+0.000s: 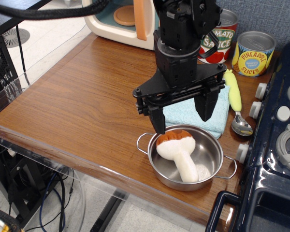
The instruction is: Pick up the spoon and move it away from the pot to the top left corner of the table.
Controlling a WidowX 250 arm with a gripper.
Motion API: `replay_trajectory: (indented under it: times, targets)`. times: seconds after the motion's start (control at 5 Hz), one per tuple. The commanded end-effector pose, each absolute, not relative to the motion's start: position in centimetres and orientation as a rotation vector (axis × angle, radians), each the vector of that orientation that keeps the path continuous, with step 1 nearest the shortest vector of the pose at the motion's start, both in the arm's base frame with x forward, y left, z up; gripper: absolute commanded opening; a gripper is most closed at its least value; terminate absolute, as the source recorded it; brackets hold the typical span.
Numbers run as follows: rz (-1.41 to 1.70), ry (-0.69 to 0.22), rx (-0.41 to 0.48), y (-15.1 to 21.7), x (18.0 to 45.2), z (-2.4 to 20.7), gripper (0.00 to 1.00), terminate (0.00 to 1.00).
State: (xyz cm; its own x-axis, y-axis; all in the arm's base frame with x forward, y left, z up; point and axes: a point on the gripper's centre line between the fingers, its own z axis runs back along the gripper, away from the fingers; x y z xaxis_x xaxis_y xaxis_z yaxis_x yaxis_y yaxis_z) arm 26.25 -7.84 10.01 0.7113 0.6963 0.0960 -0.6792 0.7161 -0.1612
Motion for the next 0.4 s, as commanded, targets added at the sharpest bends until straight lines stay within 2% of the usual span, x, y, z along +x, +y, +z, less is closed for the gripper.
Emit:
replay_trajectory:
  times: [0.0, 0.2]
  targets:
    - [0.765, -0.154, -0.117, -7.8, 26.2, 10.0, 1.00, 0.00]
    - [0.707, -0.159, -0.119, -8.2, 27.9, 9.9, 1.00, 0.00]
